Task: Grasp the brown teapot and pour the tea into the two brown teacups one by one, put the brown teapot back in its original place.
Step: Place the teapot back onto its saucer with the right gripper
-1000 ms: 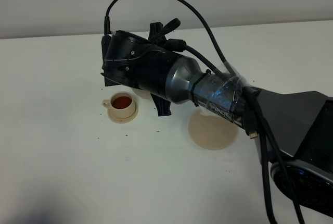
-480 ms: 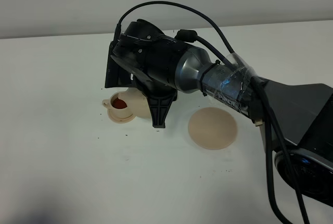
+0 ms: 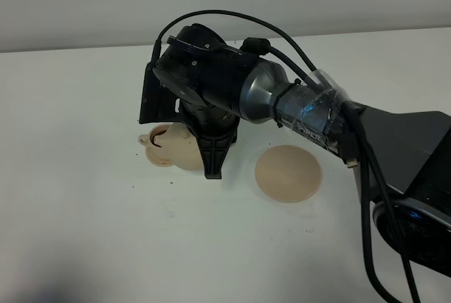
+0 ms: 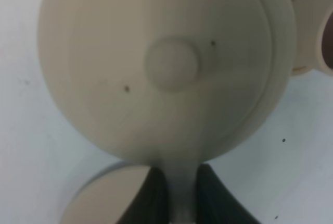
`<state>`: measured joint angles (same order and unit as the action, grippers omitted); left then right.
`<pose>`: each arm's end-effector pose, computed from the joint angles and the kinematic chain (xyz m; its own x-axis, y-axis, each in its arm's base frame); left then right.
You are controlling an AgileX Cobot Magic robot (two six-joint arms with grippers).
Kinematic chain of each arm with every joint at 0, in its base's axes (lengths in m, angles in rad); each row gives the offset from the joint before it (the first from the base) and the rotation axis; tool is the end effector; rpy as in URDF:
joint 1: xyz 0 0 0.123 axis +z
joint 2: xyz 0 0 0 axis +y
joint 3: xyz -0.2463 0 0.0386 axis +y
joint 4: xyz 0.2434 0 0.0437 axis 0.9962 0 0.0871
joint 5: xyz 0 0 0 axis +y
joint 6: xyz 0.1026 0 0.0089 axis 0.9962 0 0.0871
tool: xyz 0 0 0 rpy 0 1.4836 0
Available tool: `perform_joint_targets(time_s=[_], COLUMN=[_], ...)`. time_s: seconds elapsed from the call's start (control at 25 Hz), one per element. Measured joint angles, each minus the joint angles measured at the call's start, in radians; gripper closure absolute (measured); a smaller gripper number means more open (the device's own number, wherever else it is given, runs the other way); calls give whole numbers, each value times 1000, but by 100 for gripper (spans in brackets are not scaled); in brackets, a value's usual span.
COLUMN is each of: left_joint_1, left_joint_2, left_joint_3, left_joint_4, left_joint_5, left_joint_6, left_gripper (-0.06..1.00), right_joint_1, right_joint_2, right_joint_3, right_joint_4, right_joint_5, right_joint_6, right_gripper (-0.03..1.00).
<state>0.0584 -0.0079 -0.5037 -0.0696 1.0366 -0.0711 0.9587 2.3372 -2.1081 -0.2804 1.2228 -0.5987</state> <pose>0.0377 -0.0040 0.2734 -0.4194 -0.1309 -0.8983 -0.0490 0.9914 -0.1216 0.2903 0.3669 0.1639 0.0560 -0.9984 -0.0038 -0.9411 -0.0515 -0.3342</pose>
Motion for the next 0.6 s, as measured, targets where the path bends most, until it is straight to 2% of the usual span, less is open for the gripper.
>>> perform_joint_targets(time_s=[0.6], left_joint_1=[0], left_joint_2=[0], left_joint_3=[0], left_joint_4=[0], left_joint_5=[0], left_joint_6=[0], left_gripper=[67], right_joint_1=[-19], right_joint_2=[-10], right_joint_3=[0], right_joint_4=[7], right_joint_5=[0], right_joint_6=[2], right_gripper=[86])
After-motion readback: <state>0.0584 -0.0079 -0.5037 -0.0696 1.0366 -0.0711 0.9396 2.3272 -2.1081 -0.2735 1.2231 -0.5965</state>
